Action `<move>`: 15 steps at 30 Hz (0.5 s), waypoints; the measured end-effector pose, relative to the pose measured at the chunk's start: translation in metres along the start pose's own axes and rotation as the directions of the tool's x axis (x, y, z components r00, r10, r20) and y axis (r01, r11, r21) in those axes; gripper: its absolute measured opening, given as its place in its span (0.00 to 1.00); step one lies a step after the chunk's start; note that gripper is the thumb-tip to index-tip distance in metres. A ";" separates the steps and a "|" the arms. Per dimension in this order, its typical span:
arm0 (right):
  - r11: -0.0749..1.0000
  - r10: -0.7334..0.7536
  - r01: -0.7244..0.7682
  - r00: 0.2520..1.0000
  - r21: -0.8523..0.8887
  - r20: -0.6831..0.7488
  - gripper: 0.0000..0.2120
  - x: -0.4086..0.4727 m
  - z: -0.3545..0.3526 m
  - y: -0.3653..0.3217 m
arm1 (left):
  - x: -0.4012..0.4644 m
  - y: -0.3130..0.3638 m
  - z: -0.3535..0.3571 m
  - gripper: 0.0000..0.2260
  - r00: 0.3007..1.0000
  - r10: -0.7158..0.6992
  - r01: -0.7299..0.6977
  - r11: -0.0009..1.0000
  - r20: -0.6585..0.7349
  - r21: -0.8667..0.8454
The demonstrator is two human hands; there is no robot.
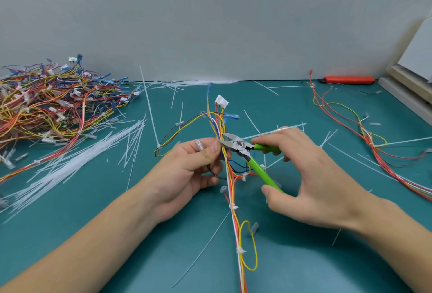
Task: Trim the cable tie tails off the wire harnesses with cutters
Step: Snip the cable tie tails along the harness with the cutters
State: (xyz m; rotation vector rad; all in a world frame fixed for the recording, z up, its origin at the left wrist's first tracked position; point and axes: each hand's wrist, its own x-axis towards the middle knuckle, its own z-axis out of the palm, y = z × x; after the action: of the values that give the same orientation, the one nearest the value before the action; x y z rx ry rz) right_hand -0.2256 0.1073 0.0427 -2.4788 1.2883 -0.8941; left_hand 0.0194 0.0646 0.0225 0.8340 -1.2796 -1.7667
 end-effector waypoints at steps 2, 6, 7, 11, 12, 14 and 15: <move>1.000 -0.019 0.019 0.999 0.008 -0.035 0.31 0.001 0.005 0.002 | 0.000 0.001 -0.001 0.07 1.000 -0.013 0.013 1.000 0.019 -0.015; 0.999 -0.050 0.051 0.997 0.018 -0.054 0.32 0.002 0.010 0.005 | 0.000 0.002 -0.004 0.07 0.998 -0.027 0.029 0.999 0.054 -0.042; 0.998 -0.055 0.056 0.997 0.020 -0.059 0.32 0.002 0.011 0.006 | -0.001 0.002 -0.004 0.07 0.998 -0.028 0.031 0.999 0.060 -0.045; 0.998 -0.058 0.060 0.996 0.032 -0.072 0.31 0.001 0.013 0.007 | -0.001 0.003 -0.003 0.08 0.998 -0.030 0.033 0.999 0.061 -0.043; 0.998 -0.056 0.058 0.996 0.031 -0.073 0.31 0.001 0.013 0.007 | -0.001 0.003 -0.002 0.08 0.998 -0.030 0.033 0.998 0.059 -0.044; 0.998 -0.049 0.052 0.996 0.034 -0.068 0.31 0.000 0.013 0.008 | -0.001 0.003 -0.001 0.07 0.998 -0.029 0.032 0.998 0.048 -0.051; 0.998 -0.044 0.047 0.997 0.039 -0.061 0.31 0.000 0.013 0.008 | -0.001 0.003 -0.001 0.07 0.999 -0.029 0.031 0.998 0.042 -0.055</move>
State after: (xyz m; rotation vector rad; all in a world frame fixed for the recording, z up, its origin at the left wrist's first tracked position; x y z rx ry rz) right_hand -0.2229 0.1013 0.0292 -2.4778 1.2242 -1.0027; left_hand 0.0215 0.0646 0.0248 0.7931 -1.2441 -1.8437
